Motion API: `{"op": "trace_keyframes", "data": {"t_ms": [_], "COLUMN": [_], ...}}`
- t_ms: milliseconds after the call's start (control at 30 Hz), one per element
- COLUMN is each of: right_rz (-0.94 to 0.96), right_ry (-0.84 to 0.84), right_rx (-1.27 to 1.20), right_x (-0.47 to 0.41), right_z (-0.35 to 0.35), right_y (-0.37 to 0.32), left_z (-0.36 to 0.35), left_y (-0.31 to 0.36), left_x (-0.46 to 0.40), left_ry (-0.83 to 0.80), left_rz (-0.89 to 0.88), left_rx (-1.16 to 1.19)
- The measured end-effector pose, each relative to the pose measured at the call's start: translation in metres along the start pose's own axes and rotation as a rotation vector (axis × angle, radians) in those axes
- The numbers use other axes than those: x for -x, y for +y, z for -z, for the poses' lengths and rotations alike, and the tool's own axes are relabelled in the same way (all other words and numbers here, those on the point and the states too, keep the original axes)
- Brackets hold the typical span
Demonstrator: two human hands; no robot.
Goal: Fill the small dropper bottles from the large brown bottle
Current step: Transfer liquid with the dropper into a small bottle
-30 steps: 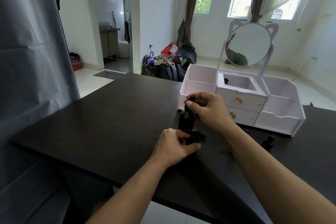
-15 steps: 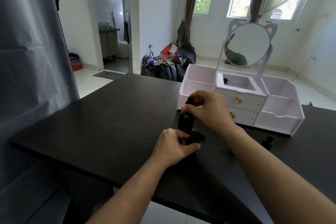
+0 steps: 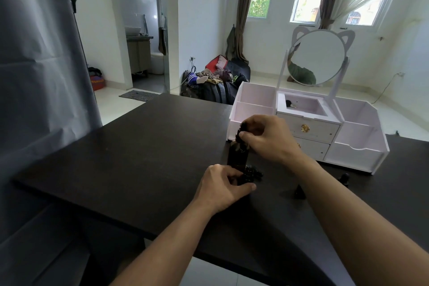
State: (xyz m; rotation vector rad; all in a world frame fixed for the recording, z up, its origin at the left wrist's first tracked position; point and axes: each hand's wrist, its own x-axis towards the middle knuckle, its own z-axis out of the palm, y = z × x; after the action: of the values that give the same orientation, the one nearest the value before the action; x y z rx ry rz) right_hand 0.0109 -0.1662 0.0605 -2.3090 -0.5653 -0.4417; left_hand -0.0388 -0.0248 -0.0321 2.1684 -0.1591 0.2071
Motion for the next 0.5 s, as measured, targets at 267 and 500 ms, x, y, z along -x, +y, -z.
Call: {"op": "trace_keyframes", "data": {"t_ms": [267,500], "right_rz": [-0.013,-0.047], "right_ry": [-0.009,-0.032], "right_rx": [0.080,0.118], "right_x": [-0.0070,-0.0065], "right_z": [0.0055,0.0070], "right_y": [-0.0016,-0.0054], "left_z": [0.0016,0.0015], "left_y": [0.0020,0.0020], "left_x": [0.0006,0.0005], "left_ry": [-0.018,-0.025], "left_rz": [0.021,0.015], "left_rx": [0.015,0.009]}}
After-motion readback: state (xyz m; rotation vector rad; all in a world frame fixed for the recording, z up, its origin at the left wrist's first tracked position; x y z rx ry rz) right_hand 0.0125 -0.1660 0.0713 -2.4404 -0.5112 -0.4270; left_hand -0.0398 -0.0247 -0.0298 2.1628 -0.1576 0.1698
